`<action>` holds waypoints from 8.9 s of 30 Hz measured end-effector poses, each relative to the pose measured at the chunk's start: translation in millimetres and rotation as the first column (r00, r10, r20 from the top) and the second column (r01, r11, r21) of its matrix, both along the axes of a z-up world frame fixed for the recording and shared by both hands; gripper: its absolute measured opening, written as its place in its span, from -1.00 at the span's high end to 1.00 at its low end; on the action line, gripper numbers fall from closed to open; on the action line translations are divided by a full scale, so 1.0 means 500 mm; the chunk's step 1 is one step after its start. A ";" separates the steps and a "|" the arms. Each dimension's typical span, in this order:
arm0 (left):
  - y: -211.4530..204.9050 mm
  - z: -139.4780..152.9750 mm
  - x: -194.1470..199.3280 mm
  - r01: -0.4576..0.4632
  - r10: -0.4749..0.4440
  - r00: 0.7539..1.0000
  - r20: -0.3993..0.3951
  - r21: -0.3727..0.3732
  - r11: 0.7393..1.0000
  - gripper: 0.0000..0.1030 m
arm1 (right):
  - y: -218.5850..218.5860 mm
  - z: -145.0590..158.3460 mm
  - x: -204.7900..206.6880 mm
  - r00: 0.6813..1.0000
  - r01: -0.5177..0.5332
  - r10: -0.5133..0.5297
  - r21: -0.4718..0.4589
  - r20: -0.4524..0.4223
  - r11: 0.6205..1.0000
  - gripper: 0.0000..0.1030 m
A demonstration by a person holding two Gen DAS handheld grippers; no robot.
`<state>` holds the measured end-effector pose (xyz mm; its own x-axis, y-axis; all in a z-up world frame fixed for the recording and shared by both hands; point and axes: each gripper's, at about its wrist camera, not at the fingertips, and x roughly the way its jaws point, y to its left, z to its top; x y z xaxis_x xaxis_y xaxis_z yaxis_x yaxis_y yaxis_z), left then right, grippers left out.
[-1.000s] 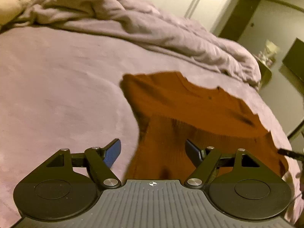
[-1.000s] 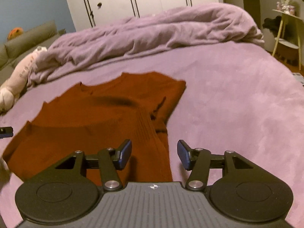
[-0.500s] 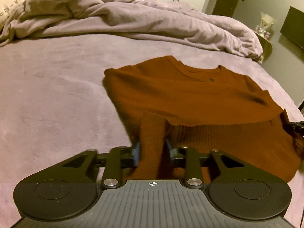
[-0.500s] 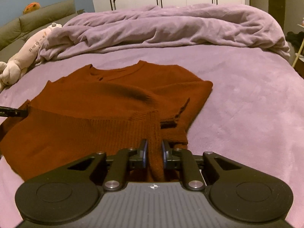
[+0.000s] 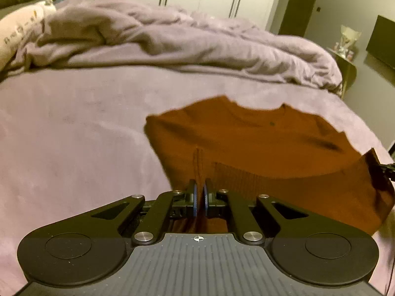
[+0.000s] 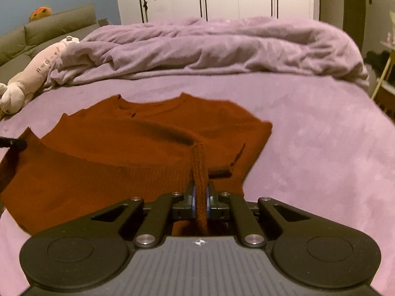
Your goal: Fold small clothes
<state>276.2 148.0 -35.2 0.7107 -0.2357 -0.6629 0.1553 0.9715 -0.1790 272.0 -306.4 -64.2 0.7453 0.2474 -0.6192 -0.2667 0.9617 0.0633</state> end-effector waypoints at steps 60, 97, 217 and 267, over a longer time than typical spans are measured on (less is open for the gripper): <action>-0.006 -0.087 0.117 -0.338 0.338 0.941 0.009 0.046 0.940 -0.45 | -0.003 -0.076 0.105 0.984 0.157 -0.163 0.080 0.076 0.984 1.00; -0.110 -0.108 0.211 -0.308 0.302 0.951 0.061 0.167 0.937 -0.92 | 0.302 -0.081 0.292 0.997 0.036 -0.029 -0.090 0.076 0.995 0.52; -0.251 -0.077 0.085 -0.042 0.007 0.988 -0.154 -0.225 0.973 -0.50 | 0.122 -0.018 0.164 0.993 0.056 -0.041 0.138 -0.111 0.989 0.65; -0.340 -0.038 0.004 -0.076 0.076 0.992 -0.100 -0.001 0.997 -0.53 | -0.039 0.028 0.091 0.969 0.239 -0.240 0.029 0.065 0.971 0.23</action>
